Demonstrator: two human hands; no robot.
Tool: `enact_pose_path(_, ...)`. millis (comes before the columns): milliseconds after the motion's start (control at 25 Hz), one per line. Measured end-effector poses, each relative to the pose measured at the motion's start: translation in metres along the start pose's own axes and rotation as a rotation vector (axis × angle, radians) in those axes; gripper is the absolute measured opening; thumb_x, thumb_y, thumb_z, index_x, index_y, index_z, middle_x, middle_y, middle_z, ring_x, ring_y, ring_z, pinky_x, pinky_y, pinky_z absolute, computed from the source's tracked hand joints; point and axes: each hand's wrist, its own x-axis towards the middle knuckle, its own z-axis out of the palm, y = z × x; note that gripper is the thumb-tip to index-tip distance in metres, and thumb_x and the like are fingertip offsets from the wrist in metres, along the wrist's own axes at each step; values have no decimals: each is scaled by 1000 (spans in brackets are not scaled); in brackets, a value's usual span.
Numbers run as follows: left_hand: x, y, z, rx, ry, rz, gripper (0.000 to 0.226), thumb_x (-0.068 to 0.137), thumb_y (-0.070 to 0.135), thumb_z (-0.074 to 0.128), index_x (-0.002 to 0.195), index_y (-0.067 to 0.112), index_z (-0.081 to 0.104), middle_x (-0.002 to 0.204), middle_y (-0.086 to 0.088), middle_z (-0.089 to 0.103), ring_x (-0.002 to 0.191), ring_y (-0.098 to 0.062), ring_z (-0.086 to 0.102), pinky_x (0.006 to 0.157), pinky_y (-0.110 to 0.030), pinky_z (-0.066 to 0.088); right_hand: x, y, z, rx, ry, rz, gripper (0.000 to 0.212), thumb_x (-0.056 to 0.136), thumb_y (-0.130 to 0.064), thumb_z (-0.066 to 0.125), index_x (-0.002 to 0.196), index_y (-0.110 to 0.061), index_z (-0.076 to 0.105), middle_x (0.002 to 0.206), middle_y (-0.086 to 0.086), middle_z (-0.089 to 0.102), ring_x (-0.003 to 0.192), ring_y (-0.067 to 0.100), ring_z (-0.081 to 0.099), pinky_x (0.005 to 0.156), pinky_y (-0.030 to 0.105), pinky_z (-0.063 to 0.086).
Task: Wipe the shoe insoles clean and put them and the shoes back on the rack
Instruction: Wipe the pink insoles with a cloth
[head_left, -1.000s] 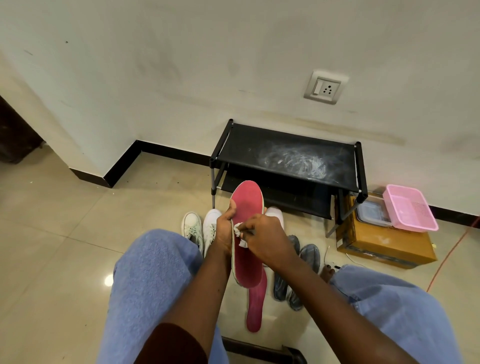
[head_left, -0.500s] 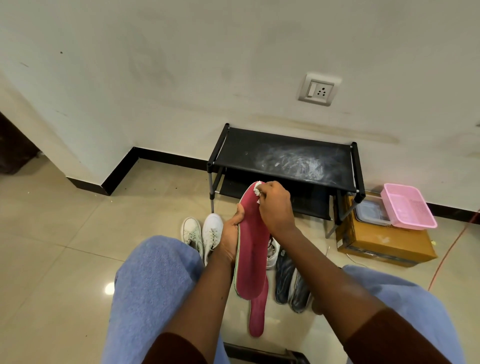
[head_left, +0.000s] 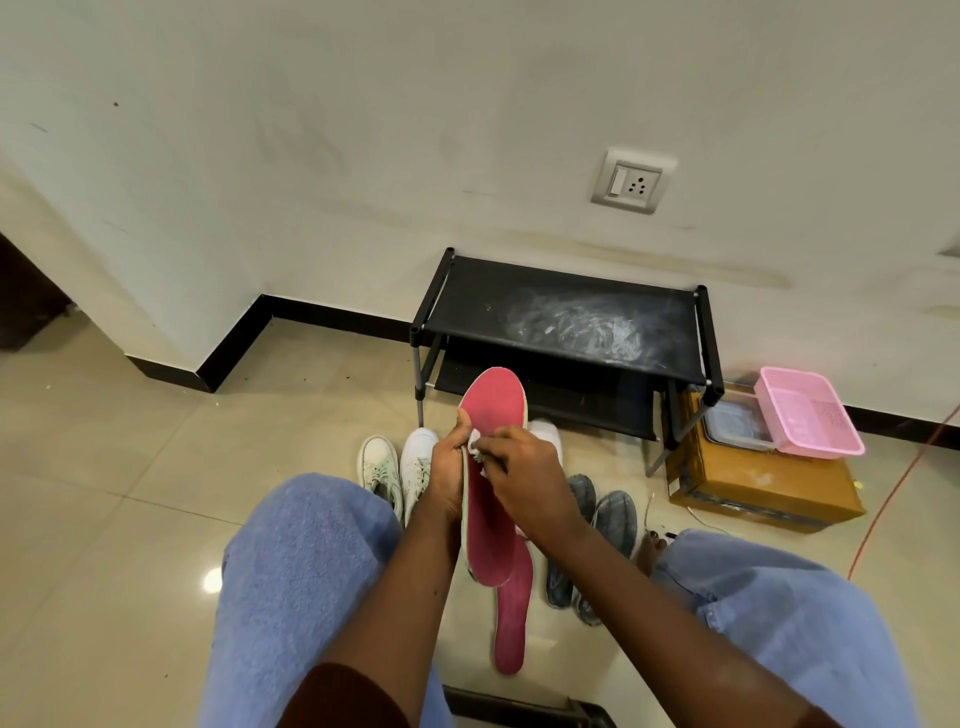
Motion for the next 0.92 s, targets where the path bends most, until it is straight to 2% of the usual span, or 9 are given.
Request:
enact_pose_path(160, -13, 2, 15, 106, 5, 34, 45, 103, 28, 24, 89, 2, 57, 57, -6, 69, 51, -15, 67, 48, -21, 54, 25, 13, -3, -152, 79, 22, 23, 92, -6, 49, 98, 0, 70, 94, 18, 65, 83, 33, 58, 71, 30, 42)
enact_pose_path(320, -16, 4, 18, 68, -6, 16, 43, 103, 29, 26, 91, 3, 58, 61, -8, 70, 51, -19, 68, 46, -25, 55, 51, 24, -11, -276, 132, 107, 27, 96, -8, 42, 100, 1, 67, 100, 19, 63, 90, 38, 58, 74, 36, 46)
enact_pose_path(400, -14, 3, 17, 64, 3, 7, 43, 103, 29, 27, 90, 3, 58, 60, -8, 70, 51, -19, 68, 46, -25, 55, 55, 24, -12, -250, 161, 163, 29, 98, -9, 39, 106, 2, 64, 105, 19, 61, 97, 36, 56, 79, 38, 48)
enact_pose_path(560, -15, 3, 19, 28, 7, 23, 44, 104, 24, 26, 84, 2, 58, 56, -8, 69, 46, -18, 66, 41, -23, 52, 43, 16, -8, -271, 142, 190, 28, 92, 1, 40, 107, 2, 63, 106, 20, 60, 98, 37, 55, 78, 36, 46)
enact_pose_path(680, -10, 3, 12, -41, 26, 22, 43, 102, 32, 29, 93, 3, 60, 66, -8, 72, 56, -20, 69, 52, -26, 57, 26, 3, -6, -258, 57, 229, 29, 82, 6, 41, 99, 1, 65, 104, 21, 59, 94, 36, 55, 76, 35, 43)
enact_pose_path(760, -6, 1, 7, -44, 55, 19, 44, 99, 38, 32, 100, 4, 60, 73, -8, 73, 63, -21, 70, 60, -29, 57, 11, -7, -3, -243, 4, 247, 31, 81, 6, 42, 100, -1, 65, 105, 18, 59, 94, 31, 55, 79, 34, 47)
enact_pose_path(920, -7, 2, 5, -6, 137, 31, 42, 100, 40, 32, 94, 7, 58, 81, -10, 68, 74, -25, 62, 65, -33, 52, -13, -15, 4, -161, -69, 304, 27, 88, -2, 47, 108, -5, 65, 107, 13, 61, 94, 25, 59, 86, 29, 51)
